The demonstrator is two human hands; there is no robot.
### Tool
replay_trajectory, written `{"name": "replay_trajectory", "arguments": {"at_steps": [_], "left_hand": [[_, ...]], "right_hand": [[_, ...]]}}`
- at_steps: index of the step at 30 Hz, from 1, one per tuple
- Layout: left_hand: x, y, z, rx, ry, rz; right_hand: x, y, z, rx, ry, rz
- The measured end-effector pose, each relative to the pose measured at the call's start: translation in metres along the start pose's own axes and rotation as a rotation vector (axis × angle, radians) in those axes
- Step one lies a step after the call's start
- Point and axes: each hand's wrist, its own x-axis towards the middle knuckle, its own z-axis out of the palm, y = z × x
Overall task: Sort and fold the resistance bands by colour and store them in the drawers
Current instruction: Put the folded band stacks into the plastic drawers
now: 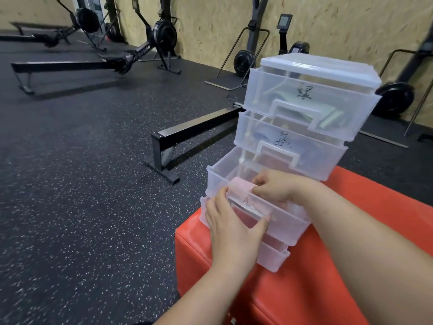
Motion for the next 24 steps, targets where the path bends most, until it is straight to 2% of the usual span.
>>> {"name": "replay_trajectory", "arguments": {"at_steps": [3,8,11,14,17,21,24], "left_hand": [[0.001,-0.002,0.001,0.014,-0.003,0.001],[0.001,0.000,0.003,0.024,-0.003,0.002],[0.002,0.000,0.005,0.035,0.006,0.012],[0.006,0.002,0.008,0.048,0.008,0.023],[0.013,0.004,0.013,0.066,0.010,0.049],[0.022,0.005,0.024,0.060,-0.075,0.058],[0.024,0.006,0.031,0.088,-0.155,0.080]], "right_hand": [[0.008,0.004,0.004,-0.043,0.054,-0.021],[0.001,-0.003,0.006,-0.331,0.145,-0.036],[-0.014,-0.003,-0.002,-0.370,0.174,-0.062],[-0.041,0.007,-0.010,-0.234,0.286,-0.118],[-0.072,0.024,-0.010,0.002,0.483,-0.164],[-0.107,0.054,0.003,0.155,0.743,-0.203],[-0.132,0.076,0.015,0.243,0.841,-0.171]]}}
